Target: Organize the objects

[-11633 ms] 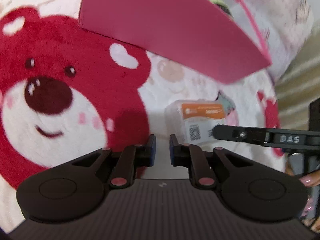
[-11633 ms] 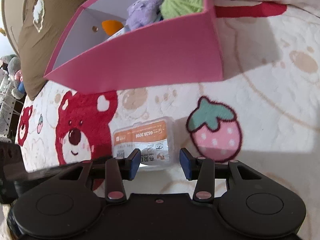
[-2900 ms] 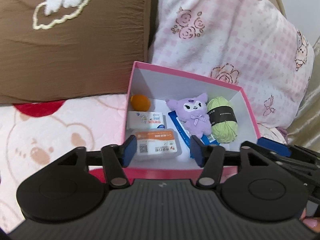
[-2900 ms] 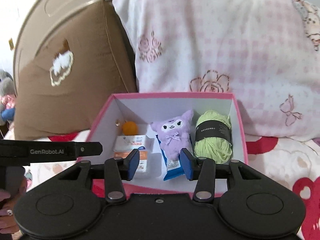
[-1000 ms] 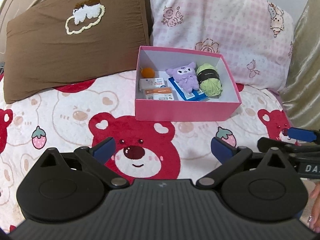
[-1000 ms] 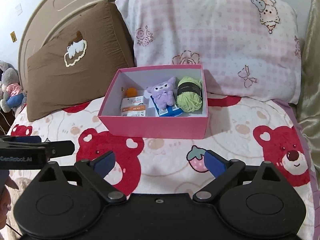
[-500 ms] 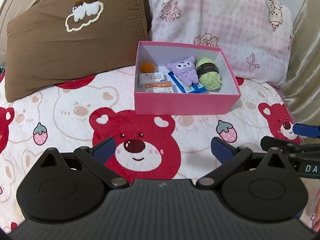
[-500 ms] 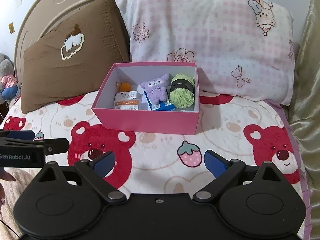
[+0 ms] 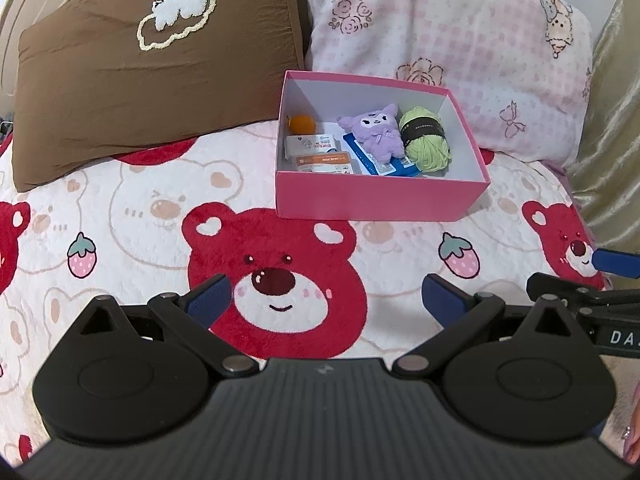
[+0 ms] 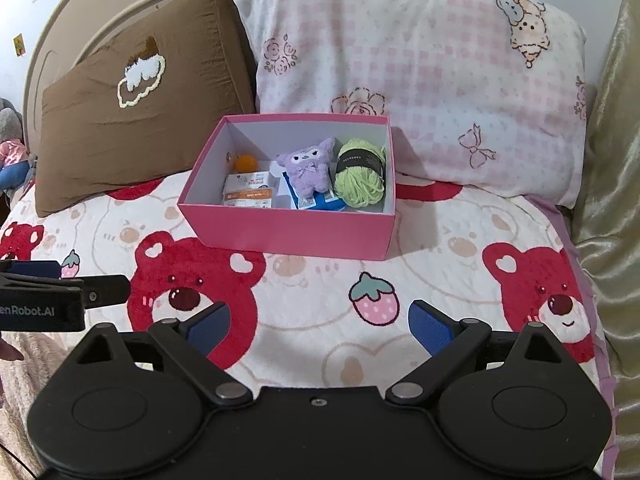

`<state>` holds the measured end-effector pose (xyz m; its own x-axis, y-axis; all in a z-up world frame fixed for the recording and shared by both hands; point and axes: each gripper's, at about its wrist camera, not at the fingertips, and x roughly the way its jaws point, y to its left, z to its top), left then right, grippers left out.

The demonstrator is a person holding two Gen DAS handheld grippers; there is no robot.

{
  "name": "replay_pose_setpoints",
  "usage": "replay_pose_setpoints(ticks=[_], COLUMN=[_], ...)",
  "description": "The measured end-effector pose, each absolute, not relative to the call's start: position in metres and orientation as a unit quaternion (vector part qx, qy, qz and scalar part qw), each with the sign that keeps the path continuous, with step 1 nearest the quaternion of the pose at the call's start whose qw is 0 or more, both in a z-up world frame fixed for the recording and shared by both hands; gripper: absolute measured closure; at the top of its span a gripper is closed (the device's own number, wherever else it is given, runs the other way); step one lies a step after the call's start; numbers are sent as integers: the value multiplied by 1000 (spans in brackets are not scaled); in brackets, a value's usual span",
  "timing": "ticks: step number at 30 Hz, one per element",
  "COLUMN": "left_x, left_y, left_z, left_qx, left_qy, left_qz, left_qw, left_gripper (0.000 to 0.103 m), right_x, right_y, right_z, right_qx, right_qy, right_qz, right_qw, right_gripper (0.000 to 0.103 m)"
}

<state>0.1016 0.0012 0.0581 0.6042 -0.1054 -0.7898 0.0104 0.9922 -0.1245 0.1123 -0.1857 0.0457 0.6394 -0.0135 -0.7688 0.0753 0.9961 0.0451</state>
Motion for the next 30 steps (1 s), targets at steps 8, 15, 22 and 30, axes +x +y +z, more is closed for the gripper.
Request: replay_pose_setpoints(ticks=[8,15,22,30], left_x=[104,103,105,103], left_y=[7,10,5,4], left_z=[58,55,51,48], left_qx=[-48,-61,-23,-20], left_qy=[447,453,462,470], left_qz=[-24,-23,-7,-13], left_qw=[893,889,886,882], left_gripper=[0,0,0,0], right_x=[112,111,110,109], right_y=[-182,-176,-175,-180], right_z=[42,41,42,41], right_qx=[30,21,18,27], right_qy=[430,432,432,439], right_qz=[-7,1,1,1], right_qw=[902,901,902,898], right_gripper=[5,5,5,5])
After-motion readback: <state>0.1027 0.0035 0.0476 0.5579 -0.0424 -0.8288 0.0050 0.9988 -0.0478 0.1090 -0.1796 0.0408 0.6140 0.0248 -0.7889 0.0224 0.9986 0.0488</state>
